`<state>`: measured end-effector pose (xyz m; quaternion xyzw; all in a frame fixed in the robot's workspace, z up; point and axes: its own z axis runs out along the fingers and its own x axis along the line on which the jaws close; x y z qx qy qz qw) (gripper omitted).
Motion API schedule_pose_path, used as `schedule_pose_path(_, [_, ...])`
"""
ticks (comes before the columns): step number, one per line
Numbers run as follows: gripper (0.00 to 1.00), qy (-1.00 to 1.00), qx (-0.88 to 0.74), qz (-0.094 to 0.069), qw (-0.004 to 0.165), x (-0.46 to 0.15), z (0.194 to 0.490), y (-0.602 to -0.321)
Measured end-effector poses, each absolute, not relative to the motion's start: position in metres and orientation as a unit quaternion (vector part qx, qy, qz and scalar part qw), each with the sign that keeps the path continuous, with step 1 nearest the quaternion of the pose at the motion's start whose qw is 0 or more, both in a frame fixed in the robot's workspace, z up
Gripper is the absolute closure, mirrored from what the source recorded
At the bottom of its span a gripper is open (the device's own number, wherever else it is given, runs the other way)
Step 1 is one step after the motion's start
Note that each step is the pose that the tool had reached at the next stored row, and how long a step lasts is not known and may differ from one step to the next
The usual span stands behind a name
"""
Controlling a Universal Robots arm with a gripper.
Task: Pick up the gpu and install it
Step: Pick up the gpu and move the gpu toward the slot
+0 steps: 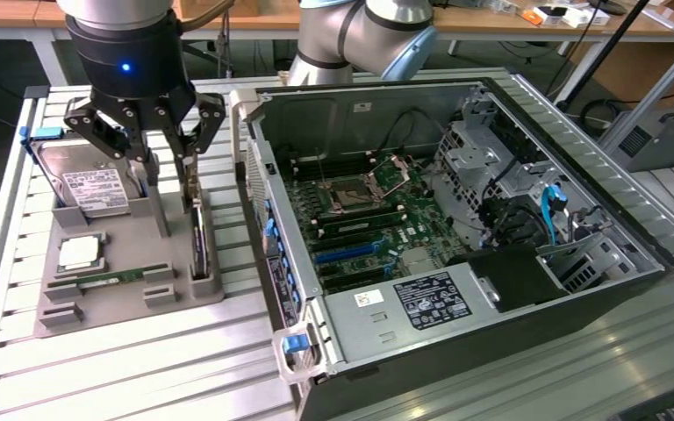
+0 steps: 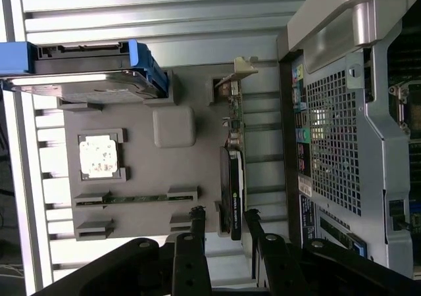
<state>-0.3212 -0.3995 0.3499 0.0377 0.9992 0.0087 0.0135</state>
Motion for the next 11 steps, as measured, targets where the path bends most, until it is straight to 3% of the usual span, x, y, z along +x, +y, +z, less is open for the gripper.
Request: schedule_pose_path(11, [0.64,0.999,0.038,0.009,0.014,-0.3212,0.3476,-0.3996])
